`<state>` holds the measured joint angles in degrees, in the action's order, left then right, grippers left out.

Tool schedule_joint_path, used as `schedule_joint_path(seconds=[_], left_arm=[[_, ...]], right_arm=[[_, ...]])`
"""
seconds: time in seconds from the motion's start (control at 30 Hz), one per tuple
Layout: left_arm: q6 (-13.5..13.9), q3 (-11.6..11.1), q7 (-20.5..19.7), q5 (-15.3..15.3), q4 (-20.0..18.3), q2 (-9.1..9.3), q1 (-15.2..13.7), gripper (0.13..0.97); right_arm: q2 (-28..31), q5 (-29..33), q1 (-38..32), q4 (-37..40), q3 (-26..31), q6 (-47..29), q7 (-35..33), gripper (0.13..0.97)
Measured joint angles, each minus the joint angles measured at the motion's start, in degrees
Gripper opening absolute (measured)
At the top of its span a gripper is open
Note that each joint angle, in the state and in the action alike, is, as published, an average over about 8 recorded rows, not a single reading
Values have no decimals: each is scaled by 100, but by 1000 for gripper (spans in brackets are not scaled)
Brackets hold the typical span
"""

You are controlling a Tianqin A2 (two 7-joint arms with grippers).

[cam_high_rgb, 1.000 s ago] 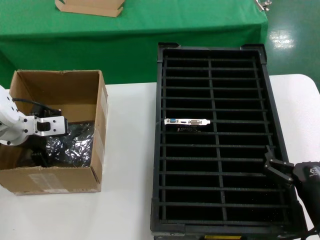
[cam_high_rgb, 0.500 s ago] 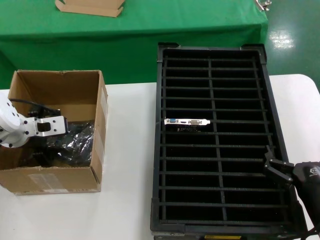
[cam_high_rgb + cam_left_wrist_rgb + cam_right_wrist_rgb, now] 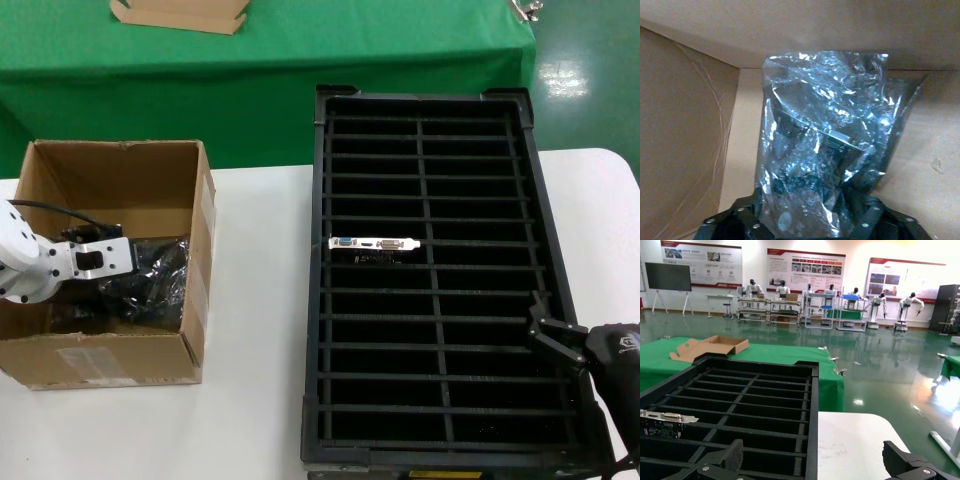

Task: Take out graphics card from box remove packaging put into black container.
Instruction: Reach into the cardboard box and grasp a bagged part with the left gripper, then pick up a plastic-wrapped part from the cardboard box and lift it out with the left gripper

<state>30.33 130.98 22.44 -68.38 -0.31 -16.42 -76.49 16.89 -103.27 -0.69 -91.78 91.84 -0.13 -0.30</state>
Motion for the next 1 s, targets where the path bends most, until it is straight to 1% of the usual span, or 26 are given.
schedule_joint_path(seconds=[0.03, 0.3, 0.33, 0.6, 0.63, 0.9, 1.0], left_arm=[[-2, -17, 7, 4, 0, -3, 7, 700], [-25, -128, 40, 37, 0, -28, 49, 485], [-27, -142, 44, 40, 0, -31, 51, 485], [-53, -278, 86, 26, 1, -60, 57, 304], [-55, -296, 91, 21, 1, -63, 57, 304], [-48, -455, 139, -47, -1, -95, 30, 190], [-41, -517, 151, -79, -1, -109, 2, 190]], right_arm=[[0, 0, 0, 0, 0, 0, 0, 966], [0, 0, 0, 0, 0, 0, 0, 966], [0, 0, 0, 0, 0, 0, 0, 966], [0, 0, 0, 0, 0, 0, 0, 966], [0, 0, 0, 0, 0, 0, 0, 966], [0, 0, 0, 0, 0, 0, 0, 966], [0, 0, 0, 0, 0, 0, 0, 966]])
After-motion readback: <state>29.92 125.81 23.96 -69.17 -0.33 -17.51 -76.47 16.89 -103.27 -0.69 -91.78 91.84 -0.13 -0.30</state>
